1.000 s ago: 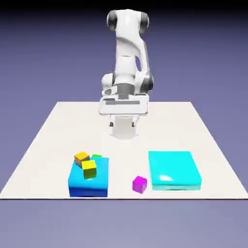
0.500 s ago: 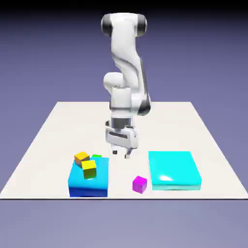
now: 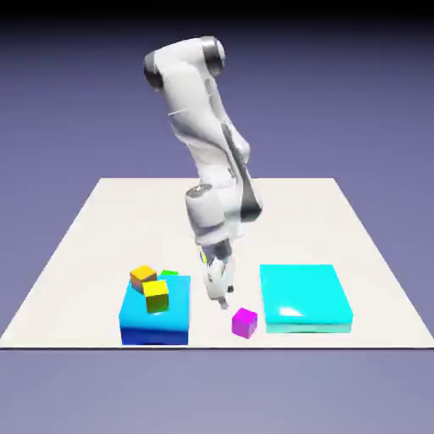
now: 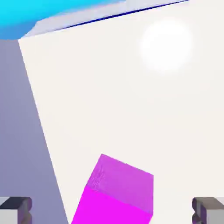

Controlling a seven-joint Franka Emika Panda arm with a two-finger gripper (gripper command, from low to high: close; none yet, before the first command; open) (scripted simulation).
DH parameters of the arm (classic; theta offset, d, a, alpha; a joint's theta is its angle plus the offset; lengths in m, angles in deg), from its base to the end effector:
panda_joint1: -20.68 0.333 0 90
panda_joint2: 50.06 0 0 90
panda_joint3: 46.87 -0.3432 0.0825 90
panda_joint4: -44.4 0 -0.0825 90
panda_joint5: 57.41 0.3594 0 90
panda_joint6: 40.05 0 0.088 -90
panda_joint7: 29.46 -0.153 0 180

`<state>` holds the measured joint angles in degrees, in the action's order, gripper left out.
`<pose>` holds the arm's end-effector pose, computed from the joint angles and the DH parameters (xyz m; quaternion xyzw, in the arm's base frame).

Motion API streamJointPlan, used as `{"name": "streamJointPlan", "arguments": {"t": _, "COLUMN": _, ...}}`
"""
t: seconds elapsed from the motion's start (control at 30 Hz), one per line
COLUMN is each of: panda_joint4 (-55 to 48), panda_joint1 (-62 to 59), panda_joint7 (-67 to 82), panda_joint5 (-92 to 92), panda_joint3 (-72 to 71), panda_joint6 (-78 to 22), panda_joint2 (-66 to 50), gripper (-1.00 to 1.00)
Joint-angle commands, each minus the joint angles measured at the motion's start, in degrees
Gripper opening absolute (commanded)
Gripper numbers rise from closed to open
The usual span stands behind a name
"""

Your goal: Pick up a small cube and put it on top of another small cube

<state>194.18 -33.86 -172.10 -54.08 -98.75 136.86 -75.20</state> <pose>0.4599 0.0038 0.1850 -0.2265 0.9544 0.1284 0.1463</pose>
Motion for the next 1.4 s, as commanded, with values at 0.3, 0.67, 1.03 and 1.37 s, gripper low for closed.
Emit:
{"name": "streamJointPlan", "arguments": {"t": 0.3, "panda_joint4": -4.66, "panda_joint1": 5.05, "panda_joint7": -8.98, "panda_joint5": 0.03, "panda_joint3": 4.12, "panda_joint6": 5.26, "panda_joint2": -11.76, "gripper": 0.00}}
{"name": "streamJointPlan", "arguments": {"t": 0.67, "panda_joint4": -2.34, "panda_joint1": -1.69, "panda_joint7": -9.42, "panda_joint5": 0.22, "panda_joint3": -1.80, "panda_joint6": 2.03, "panda_joint2": -7.74, "gripper": -1.00}}
{"name": "streamJointPlan", "arguments": {"t": 1.03, "panda_joint4": -6.81, "panda_joint1": 2.19, "panda_joint7": 13.38, "panda_joint5": 10.45, "panda_joint3": 5.41, "panda_joint6": -7.59, "panda_joint2": 6.20, "gripper": -1.00}}
{"name": "streamJointPlan", "arguments": {"t": 1.37, "panda_joint4": -9.50, "panda_joint1": 7.40, "panda_joint7": 29.98, "panda_joint5": 25.84, "panda_joint3": 21.79, "panda_joint6": -24.28, "panda_joint2": 21.69, "gripper": -1.00}}
